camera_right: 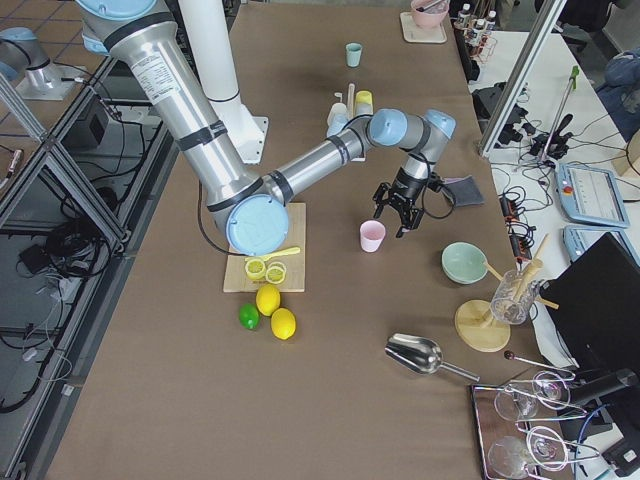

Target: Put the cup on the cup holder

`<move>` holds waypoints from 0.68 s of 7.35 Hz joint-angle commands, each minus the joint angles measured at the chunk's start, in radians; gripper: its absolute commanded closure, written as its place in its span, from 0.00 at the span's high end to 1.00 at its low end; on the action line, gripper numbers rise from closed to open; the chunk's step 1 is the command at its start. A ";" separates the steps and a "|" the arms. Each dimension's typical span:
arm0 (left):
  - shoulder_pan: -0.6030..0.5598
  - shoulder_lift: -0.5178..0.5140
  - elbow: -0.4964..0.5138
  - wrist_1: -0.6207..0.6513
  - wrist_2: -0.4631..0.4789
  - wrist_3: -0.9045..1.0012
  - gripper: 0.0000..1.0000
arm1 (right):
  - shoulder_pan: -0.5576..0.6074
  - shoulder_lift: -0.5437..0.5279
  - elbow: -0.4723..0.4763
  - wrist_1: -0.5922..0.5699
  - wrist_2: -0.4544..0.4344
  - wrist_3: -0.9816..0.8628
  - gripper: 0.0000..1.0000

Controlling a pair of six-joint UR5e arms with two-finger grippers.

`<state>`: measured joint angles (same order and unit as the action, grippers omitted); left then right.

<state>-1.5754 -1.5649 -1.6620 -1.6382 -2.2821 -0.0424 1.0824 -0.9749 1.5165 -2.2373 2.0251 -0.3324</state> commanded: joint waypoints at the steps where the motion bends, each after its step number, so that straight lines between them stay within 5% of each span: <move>1: 0.000 0.000 0.001 -0.009 0.003 0.007 0.98 | -0.062 0.077 -0.067 -0.036 -0.009 -0.022 1.00; 3: 0.000 -0.001 0.004 -0.008 0.001 0.009 0.98 | -0.114 0.201 -0.236 -0.042 -0.014 -0.025 1.00; 5: 0.006 -0.020 0.010 0.004 0.003 0.009 0.98 | -0.169 0.229 -0.248 -0.053 -0.081 -0.066 1.00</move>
<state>-1.5736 -1.5727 -1.6577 -1.6411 -2.2805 -0.0339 0.9488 -0.7709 1.2875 -2.2817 1.9833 -0.3689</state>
